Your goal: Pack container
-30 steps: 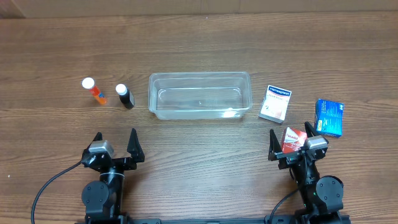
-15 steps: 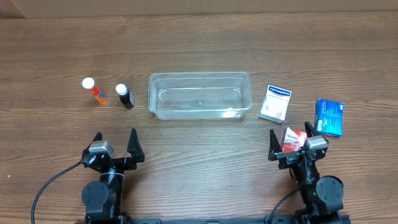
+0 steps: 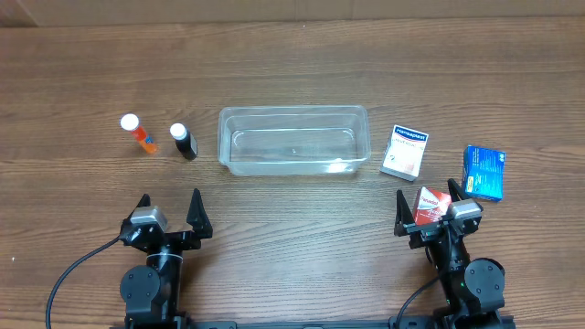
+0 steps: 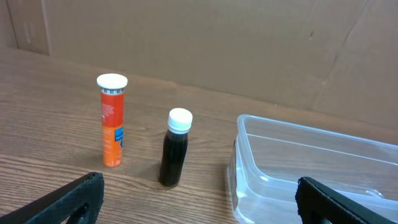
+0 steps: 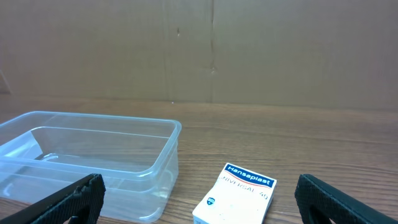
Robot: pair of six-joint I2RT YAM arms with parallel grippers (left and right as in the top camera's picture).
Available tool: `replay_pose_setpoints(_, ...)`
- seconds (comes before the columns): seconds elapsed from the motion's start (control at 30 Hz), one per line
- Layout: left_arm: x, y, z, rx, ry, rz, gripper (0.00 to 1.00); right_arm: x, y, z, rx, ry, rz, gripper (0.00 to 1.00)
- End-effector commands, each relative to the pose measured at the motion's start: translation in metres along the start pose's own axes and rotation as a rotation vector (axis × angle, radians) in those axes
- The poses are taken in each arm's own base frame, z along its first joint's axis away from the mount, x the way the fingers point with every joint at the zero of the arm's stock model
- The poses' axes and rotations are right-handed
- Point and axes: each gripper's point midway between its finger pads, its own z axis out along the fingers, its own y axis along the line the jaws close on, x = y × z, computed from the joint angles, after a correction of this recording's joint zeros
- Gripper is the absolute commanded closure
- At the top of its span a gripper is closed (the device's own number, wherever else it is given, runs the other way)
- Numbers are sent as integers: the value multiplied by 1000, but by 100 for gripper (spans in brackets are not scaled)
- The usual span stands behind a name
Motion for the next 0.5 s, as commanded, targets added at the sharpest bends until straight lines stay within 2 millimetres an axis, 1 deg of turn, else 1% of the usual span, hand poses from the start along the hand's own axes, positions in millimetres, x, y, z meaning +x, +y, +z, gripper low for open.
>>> replay_pose_setpoints(0.0, 0, -3, 0, 15, -5, 21, 0, 2, 2, 0, -10, -3, -4, 0)
replay_pose_setpoints(0.2, 0, -3, 0, 18, -4, 20, 0, 2, 3, 0, -17, -3, 4, 0)
replay_pose_setpoints(0.27, 0, -3, 0, 16, -4, 20, 0, -1, 4, 0, -23, -12, 69, 0)
replay_pose_setpoints(0.37, -1, -5, 0, 28, -7, 12, 0, 2, 4, 0, -23, 2, 191, 0)
replay_pose_setpoints(0.47, 0, -15, -2, 78, 13, -44, 0, -2, 5, -1, -28, 7, 214, 0)
